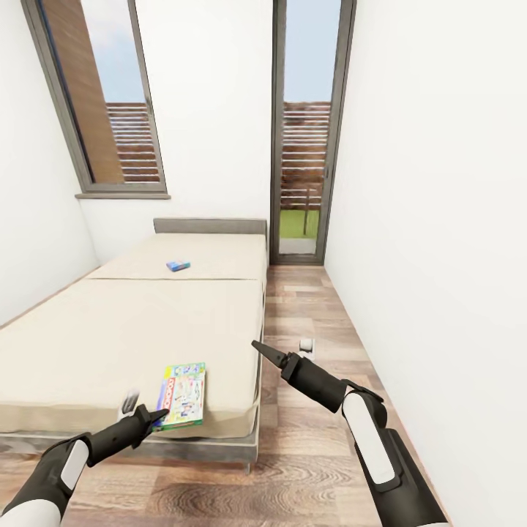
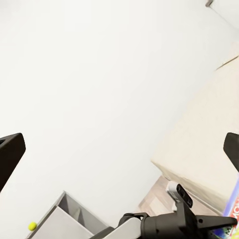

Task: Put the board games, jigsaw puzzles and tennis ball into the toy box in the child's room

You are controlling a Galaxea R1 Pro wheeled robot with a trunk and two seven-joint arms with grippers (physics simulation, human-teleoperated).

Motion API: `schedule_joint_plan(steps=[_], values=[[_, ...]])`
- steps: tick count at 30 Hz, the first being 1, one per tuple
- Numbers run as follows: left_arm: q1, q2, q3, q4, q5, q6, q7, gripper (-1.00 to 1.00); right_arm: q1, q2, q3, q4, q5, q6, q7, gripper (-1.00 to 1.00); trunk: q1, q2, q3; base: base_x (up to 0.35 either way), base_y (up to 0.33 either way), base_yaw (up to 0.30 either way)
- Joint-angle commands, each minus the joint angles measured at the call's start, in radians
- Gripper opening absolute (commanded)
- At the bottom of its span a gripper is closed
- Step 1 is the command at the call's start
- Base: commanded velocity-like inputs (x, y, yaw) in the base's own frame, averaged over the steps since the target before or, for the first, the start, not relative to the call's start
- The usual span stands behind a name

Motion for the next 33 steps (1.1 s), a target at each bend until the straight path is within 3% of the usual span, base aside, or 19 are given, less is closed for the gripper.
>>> schedule_joint_plan(steps=[1, 9, 10, 27, 30, 33], values=[[-0.001, 0.0, 0.002, 0.001, -0.005, 0.003, -0.003, -1.0, -0.001, 0.0, -0.001, 0.0, -0.005, 0.007, -0.001, 1.0, -0.004, 0.007, 0.002, 0.0, 0.0, 0.0], [-0.001, 0.01, 0.002, -0.007, -0.003, 0.028, -0.003, -1.0, -0.001, 0.0, -0.001, 0.0, -0.001, 0.007, -0.001, 1.0, -0.035, 0.063, 0.027, 0.0, 0.0, 0.0], [-0.002, 0.016, -0.002, -0.097, -0.004, 0.145, -0.003, -1.0, -0.001, -0.001, 0.001, 0.0, 0.001, 0.008, -0.011, 1.0, -0.039, 0.07, 0.03, 0.0, 0.0, 0.0], [-0.002, 0.038, -0.003, -0.128, -0.005, 0.196, -0.003, -1.0, -0.001, -0.001, 0.002, 0.0, 0.001, 0.008, -0.013, 1.0, -0.104, 0.189, 0.084, 0.0, 0.0, 0.0], [-0.002, 0.049, -0.003, -0.138, -0.005, 0.215, -0.007, -1.0, -0.001, -0.001, 0.002, 0.0, 0.001, 0.008, -0.014, 1.0, -0.108, 0.196, 0.087, 0.0, 0.0, 0.0], [-0.002, 0.078, -0.003, -0.143, -0.005, 0.231, -0.04, -1.0, -0.001, 0.0, 0.002, 0.0, 0.004, 0.012, -0.017, 1.0, -0.115, 0.21, 0.093, 0.0, 0.0, 0.0]])
